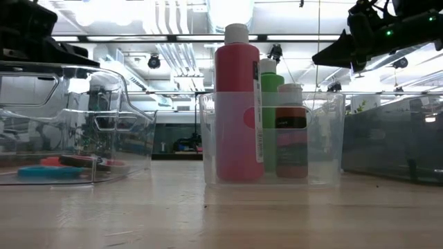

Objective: Pick & Place Paint Supplies
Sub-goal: Return to Home Position

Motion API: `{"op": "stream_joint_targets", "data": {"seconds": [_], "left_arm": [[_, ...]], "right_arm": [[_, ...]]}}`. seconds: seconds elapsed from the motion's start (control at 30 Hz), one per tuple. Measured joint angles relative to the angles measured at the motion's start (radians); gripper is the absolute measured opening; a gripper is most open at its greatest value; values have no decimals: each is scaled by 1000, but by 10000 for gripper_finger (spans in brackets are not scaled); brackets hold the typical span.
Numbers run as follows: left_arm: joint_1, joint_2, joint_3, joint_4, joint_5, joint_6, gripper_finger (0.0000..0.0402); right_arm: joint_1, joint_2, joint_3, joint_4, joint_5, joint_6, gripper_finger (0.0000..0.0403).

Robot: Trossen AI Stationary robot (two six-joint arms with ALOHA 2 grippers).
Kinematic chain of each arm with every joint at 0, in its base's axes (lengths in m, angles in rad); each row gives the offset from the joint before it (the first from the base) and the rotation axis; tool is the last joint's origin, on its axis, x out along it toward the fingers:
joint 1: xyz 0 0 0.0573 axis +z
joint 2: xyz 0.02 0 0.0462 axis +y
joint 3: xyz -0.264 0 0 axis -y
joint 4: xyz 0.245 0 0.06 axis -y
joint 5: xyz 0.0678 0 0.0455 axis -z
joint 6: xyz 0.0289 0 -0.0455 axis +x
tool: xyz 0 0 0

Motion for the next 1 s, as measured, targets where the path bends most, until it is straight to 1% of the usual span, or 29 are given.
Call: {"op": "stream_joint_targets", "data": {"seconds": [0.17,0.3,0.43,0.53,0.67,0.73,0.87,1.0], "left_arm": [[0,2,2,4,1,-3,0],[0,1,-3,91,19,-3,0],[0,1,-5,142,23,-1,0],[0,1,9,147,23,1,0],[1,1,25,150,-16,2,0],[0,1,25,144,-16,33,0],[0,2,3,130,-5,143,0],[0,1,-3,138,0,133,0]], "right_arm": [[0,0,0,-1,0,0,131],[0,0,0,-1,0,0,131],[0,0,0,-1,0,0,131],[0,0,0,-1,0,0,131],[0,-1,0,-1,0,0,131],[0,-1,0,0,0,0,131],[0,-1,0,0,0,0,131],[0,-1,0,0,0,0,131]]}}
